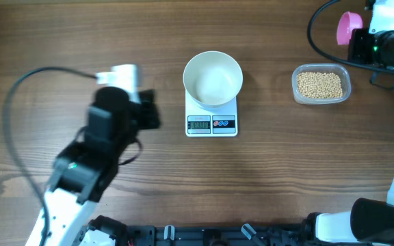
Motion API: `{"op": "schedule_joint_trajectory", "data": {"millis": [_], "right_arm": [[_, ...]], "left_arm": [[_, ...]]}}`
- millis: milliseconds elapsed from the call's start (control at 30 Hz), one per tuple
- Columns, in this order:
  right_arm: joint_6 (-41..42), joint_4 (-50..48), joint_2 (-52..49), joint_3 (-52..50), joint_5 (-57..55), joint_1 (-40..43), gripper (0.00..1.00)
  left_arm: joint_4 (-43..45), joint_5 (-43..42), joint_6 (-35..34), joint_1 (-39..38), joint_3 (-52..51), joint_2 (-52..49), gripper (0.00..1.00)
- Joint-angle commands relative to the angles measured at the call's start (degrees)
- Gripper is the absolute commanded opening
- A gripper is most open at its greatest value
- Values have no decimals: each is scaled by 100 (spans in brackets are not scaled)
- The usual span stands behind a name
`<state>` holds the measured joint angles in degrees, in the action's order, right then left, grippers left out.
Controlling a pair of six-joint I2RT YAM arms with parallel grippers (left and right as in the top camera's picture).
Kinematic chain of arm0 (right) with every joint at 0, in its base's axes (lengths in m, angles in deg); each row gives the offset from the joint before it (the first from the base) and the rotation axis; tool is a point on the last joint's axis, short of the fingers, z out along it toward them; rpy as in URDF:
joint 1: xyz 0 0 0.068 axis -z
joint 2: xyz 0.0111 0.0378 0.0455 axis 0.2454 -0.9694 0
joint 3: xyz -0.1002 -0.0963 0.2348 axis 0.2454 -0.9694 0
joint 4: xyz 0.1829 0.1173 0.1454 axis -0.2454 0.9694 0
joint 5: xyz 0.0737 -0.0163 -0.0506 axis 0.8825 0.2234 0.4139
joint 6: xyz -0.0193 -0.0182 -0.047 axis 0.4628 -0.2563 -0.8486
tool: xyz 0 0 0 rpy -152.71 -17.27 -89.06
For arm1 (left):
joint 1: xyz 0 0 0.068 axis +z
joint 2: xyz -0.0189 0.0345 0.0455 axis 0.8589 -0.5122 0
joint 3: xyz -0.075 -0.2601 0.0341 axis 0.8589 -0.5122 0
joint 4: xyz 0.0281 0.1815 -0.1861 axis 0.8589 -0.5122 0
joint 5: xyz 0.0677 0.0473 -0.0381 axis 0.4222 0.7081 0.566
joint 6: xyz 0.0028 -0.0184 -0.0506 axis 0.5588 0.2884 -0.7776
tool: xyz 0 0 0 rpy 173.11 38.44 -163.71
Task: Scoop item into bowl and weigh 150g on scale
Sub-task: 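Release the bowl and retract the left gripper to the left side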
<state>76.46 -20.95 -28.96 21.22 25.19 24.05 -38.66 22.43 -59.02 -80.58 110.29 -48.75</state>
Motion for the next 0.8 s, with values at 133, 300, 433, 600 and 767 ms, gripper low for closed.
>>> {"op": "schedule_joint_trajectory", "data": {"millis": [133, 300, 433, 600, 767], "right_arm": [[-1222, -50, -92, -4, 713, 37, 4], [-1484, -98, -269, -4, 715, 87, 4], [-1486, -57, -584, -4, 776, 269, 4], [-1486, -131, -901, -4, 861, 623, 4], [-1486, -350, -892, -2, 1248, 691, 4]], "left_arm": [[-715, 866, -332, 1950, -4, 223, 4], [-1233, 835, -334, 2846, -4, 35, 13], [-1655, 643, -334, 3187, -4, -70, 58], [-1681, 367, -332, 3244, -4, -81, 100], [-1687, 367, -330, 3244, -4, -81, 100]]}}
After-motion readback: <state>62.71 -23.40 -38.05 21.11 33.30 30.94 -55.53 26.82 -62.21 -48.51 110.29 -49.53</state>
